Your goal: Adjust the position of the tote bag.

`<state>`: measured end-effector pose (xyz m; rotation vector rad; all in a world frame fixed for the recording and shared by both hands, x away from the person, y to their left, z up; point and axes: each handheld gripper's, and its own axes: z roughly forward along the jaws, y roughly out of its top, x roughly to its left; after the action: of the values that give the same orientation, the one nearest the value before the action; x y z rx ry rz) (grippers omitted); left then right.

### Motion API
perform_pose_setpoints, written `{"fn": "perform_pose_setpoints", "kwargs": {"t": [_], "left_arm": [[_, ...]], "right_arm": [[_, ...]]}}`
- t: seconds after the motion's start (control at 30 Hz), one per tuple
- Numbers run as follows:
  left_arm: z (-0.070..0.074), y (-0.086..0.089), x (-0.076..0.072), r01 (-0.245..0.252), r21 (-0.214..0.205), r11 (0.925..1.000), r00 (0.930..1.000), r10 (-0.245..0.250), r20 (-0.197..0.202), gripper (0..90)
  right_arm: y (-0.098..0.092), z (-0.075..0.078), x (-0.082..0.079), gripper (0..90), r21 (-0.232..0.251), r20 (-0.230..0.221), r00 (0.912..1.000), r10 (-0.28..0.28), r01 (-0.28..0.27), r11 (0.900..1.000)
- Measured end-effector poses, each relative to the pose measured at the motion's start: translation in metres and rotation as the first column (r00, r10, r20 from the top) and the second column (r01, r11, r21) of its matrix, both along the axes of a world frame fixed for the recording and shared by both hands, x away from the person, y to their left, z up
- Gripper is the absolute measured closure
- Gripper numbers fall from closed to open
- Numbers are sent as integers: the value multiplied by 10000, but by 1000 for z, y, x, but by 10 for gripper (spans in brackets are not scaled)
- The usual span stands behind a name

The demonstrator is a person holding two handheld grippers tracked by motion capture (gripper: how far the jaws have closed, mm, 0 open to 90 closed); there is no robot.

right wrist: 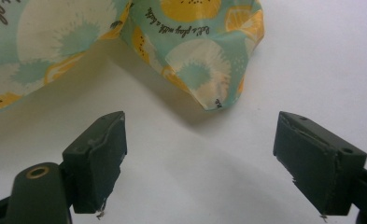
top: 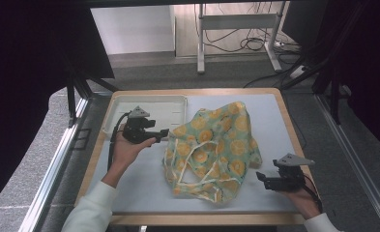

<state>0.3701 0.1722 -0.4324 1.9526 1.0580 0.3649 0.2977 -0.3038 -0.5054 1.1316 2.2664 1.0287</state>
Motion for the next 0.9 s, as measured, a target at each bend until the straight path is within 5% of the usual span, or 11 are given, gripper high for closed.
{"fn": "perform_pose_setpoints", "kwargs": {"t": [0.9], "left_arm": [[4,-41,43,374,457,9983,9991,-365,-212,319]], "right_arm": [[2,-2,0,187,-425,125,9999,72,-66,9991]]}}
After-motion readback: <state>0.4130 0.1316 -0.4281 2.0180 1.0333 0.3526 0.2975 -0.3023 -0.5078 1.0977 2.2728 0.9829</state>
